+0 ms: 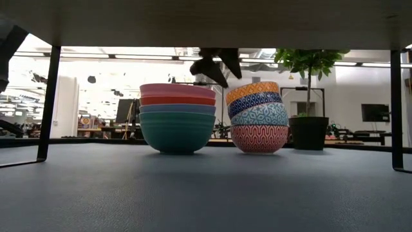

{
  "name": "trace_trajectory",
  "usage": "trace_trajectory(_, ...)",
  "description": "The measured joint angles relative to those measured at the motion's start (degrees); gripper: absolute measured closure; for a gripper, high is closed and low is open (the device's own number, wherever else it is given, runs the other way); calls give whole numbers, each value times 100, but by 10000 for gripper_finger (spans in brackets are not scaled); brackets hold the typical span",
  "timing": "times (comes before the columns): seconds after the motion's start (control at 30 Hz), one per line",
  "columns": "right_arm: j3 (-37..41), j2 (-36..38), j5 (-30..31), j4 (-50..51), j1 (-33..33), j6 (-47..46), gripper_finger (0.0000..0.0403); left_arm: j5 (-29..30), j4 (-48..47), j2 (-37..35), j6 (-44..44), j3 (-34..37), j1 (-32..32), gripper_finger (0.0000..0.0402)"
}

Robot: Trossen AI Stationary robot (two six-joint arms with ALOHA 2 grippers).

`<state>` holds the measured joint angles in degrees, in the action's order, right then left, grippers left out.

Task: Place and stack bowls onto a shelf
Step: Put the light blue patterned bowl on the shelf

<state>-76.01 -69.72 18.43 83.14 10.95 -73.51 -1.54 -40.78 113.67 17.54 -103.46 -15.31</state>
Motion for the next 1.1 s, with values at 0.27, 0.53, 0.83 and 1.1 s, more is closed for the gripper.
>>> trace_trajectory(0.27,0,78,145,225,544,-754,154,-1,129,382,-190,0,-4,152)
trace_trajectory(0.53,0,73,145,218,853,-1003,154,54,187,470,-190,0,-11,153)
trace_trajectory(0.83,0,73,139,232,895,-1011,154,220,173,468,-233,2,-58,253)
trace_trajectory(1.1,0,73,128,226,894,-914,154,115,199,459,-346,51,-140,369)
